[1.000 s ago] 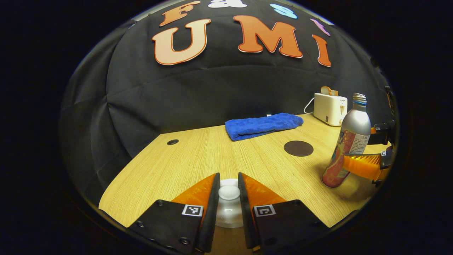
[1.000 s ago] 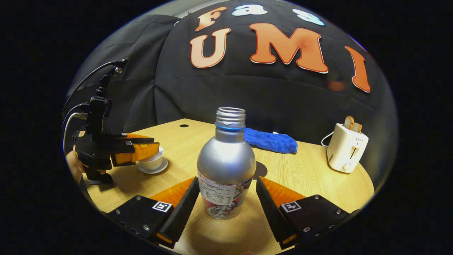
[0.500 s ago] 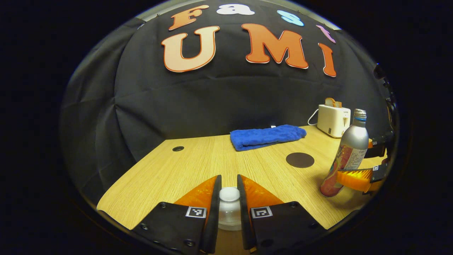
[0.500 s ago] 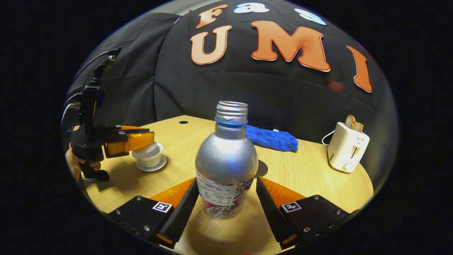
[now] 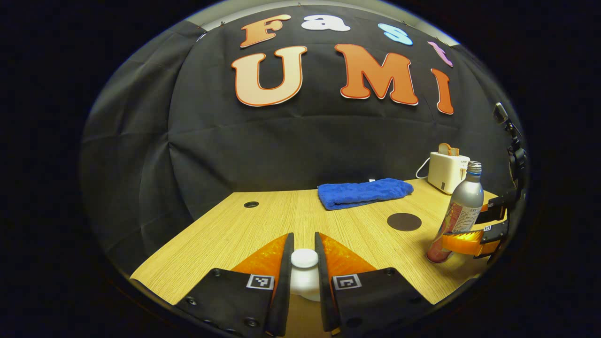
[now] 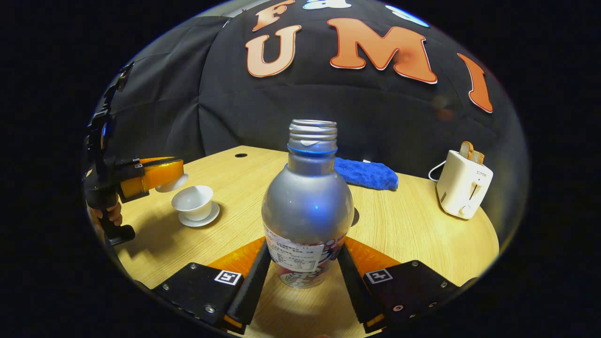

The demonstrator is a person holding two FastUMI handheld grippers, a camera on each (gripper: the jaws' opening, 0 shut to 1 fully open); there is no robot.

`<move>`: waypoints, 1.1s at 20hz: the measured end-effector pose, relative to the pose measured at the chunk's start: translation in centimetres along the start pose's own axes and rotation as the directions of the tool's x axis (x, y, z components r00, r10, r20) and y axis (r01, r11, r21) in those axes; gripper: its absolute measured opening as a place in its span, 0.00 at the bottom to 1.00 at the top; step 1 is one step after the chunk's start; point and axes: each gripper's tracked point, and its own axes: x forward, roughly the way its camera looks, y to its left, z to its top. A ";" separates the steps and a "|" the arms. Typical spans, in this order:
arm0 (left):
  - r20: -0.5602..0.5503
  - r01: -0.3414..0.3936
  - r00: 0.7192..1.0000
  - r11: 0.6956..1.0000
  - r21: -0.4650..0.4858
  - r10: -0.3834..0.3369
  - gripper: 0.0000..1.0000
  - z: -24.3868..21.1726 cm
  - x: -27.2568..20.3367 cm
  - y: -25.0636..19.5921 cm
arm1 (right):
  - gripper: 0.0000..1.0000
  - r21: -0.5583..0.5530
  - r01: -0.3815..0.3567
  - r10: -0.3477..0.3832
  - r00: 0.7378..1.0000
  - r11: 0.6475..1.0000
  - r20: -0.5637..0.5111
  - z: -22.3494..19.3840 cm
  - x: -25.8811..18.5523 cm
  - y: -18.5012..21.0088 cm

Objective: Open the teacup lid with one hand, grasp the water bottle and pour water into the teacup with the other hand; after pouring, place the water bottle on the coaster and then close the teacup lid.

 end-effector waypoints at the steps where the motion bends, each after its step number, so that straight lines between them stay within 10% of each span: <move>1: 0.001 -0.003 1.000 1.000 -0.006 0.003 0.31 -0.1 -0.1 0.3 | 0.81 -0.002 0.008 -0.008 1.000 1.000 -0.004 0.2 0.0 -0.1; 12: -0.012 -0.082 0.997 0.995 -0.056 0.081 0.31 -1.5 -2.6 5.4 | 0.80 -0.335 0.144 -0.157 0.988 0.931 -0.012 4.8 -0.5 -3.0; 22: -0.038 -0.146 0.989 0.987 -0.071 0.143 0.27 -2.7 -4.3 9.9 | 0.79 -0.708 0.143 -0.188 0.982 0.691 0.014 7.2 1.4 -0.7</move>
